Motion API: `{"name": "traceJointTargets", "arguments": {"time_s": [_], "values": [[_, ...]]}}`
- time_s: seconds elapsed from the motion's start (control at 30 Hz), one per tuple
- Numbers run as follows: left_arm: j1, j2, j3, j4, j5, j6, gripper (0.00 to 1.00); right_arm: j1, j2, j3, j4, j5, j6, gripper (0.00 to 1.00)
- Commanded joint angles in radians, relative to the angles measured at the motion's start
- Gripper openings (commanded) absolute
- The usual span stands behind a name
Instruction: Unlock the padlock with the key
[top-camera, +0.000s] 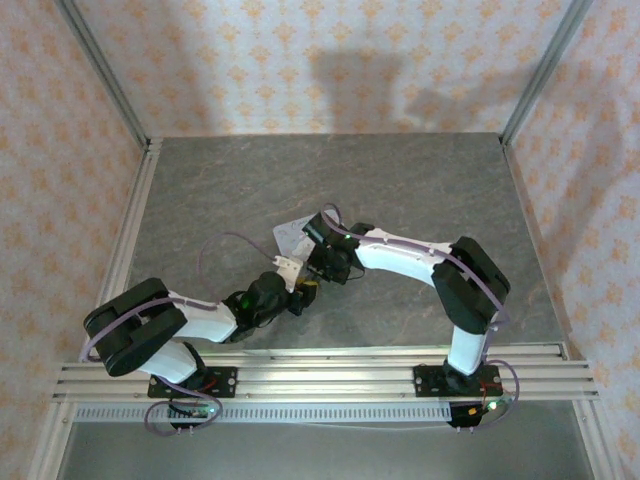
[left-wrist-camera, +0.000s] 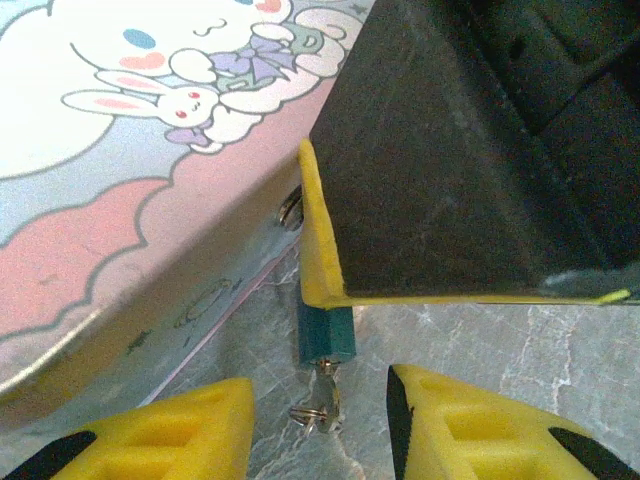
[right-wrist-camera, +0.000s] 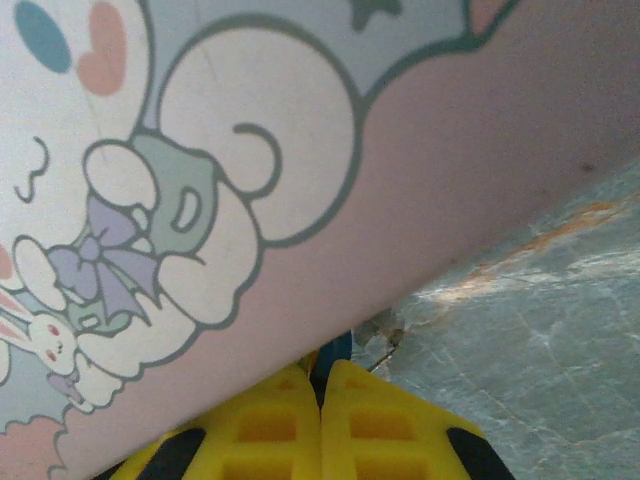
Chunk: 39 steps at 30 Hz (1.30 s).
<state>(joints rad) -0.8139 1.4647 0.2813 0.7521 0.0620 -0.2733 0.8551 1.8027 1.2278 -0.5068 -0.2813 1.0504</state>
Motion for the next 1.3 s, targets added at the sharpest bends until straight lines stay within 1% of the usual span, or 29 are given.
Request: {"name": "traceJointTargets", "arguments": {"time_s": [0.0, 0.2, 0.33, 0.6, 0.77, 0.87, 1.07, 1.1, 1.17, 1.2, 1.27], "values": [[0.022, 0.024, -0.02, 0.087, -0.002, 0.037, 0.4, 0.005, 0.031, 0.009, 0.016, -0.018, 0.053, 0.0], [0.083, 0.09, -0.006, 0.14, 0.098, 0.052, 0.4, 0.005, 0.042, 0.024, 0.013, -0.033, 0.064, 0.0], [0.095, 0.133, 0.017, 0.153, 0.137, 0.065, 0.38, 0.005, 0.042, 0.03, 0.014, -0.035, 0.074, 0.0], [0.11, 0.199, 0.038, 0.177, 0.16, 0.075, 0.24, 0.005, 0.054, 0.037, 0.023, -0.048, 0.092, 0.0], [0.132, 0.24, 0.029, 0.21, 0.195, 0.079, 0.08, 0.005, 0.063, 0.05, 0.025, -0.058, 0.093, 0.0], [0.149, 0.254, 0.019, 0.24, 0.22, 0.077, 0.01, 0.005, 0.068, 0.056, 0.025, -0.062, 0.092, 0.0], [0.179, 0.242, 0.014, 0.224, 0.263, 0.086, 0.0, 0.005, 0.073, 0.06, 0.024, -0.067, 0.089, 0.0], [0.181, 0.238, 0.016, 0.202, 0.264, 0.089, 0.0, 0.005, 0.073, 0.061, 0.024, -0.067, 0.087, 0.06], [0.183, 0.225, 0.02, 0.166, 0.264, 0.098, 0.0, 0.006, 0.067, 0.064, 0.014, -0.06, 0.079, 0.22], [0.183, 0.221, 0.021, 0.156, 0.263, 0.1, 0.0, 0.005, 0.06, 0.065, 0.007, -0.052, 0.075, 0.29], [0.183, 0.209, 0.022, 0.135, 0.253, 0.103, 0.0, 0.005, 0.04, 0.07, -0.02, -0.022, 0.061, 0.39]]}}
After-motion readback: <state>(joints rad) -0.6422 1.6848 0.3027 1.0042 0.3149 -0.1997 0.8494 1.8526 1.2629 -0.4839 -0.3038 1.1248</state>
